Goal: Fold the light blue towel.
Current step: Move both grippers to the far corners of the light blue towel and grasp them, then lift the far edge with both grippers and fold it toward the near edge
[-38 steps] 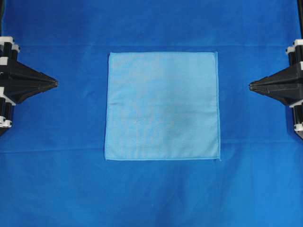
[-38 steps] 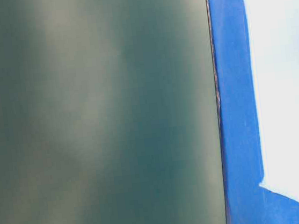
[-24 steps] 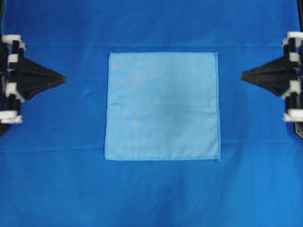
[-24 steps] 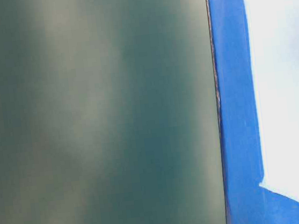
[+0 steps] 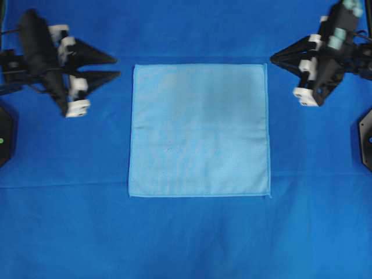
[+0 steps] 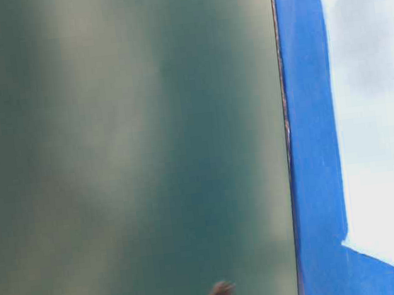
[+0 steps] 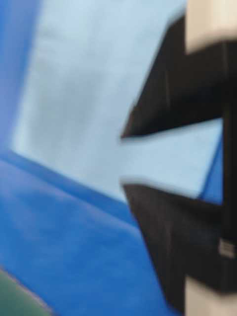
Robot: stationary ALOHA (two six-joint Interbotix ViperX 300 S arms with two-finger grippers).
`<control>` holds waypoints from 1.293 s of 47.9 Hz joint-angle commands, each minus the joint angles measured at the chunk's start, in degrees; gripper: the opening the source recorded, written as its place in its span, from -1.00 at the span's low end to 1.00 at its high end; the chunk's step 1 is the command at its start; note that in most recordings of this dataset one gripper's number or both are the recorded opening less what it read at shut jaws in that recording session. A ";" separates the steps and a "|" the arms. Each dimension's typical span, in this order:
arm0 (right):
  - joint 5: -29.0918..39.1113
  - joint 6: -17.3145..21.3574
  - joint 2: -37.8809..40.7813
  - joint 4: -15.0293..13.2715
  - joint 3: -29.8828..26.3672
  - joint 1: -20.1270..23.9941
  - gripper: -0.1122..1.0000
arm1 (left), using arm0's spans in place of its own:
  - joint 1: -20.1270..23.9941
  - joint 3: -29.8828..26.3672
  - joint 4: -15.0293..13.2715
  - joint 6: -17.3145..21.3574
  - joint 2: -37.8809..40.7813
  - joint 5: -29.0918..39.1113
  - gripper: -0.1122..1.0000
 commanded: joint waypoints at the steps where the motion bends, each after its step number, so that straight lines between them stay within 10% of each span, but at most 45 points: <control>1: 0.18 -0.18 4.22 -0.18 -2.20 -1.76 -0.55 | 2.11 -2.46 -0.09 0.18 5.01 -2.20 0.18; 6: -0.09 -0.44 9.93 -1.05 -3.08 -3.25 0.02 | 4.22 -3.69 -0.09 0.18 10.37 -4.57 0.65; 11: -0.88 -0.44 14.33 -2.37 -3.78 -4.22 0.37 | 5.71 -5.36 0.00 0.70 15.56 -5.80 0.67; 44: -8.09 -0.62 29.44 -3.78 -5.54 -7.56 0.24 | 7.91 -11.07 0.00 5.10 31.38 -4.75 0.60; 57: -5.62 0.00 28.92 -3.96 -4.92 -7.03 -0.75 | 7.56 -12.13 0.00 8.53 31.55 1.85 -0.46; 62: -4.48 0.44 27.95 -3.43 -4.39 -6.94 -0.76 | 7.47 -12.57 0.09 9.40 31.38 2.64 -0.77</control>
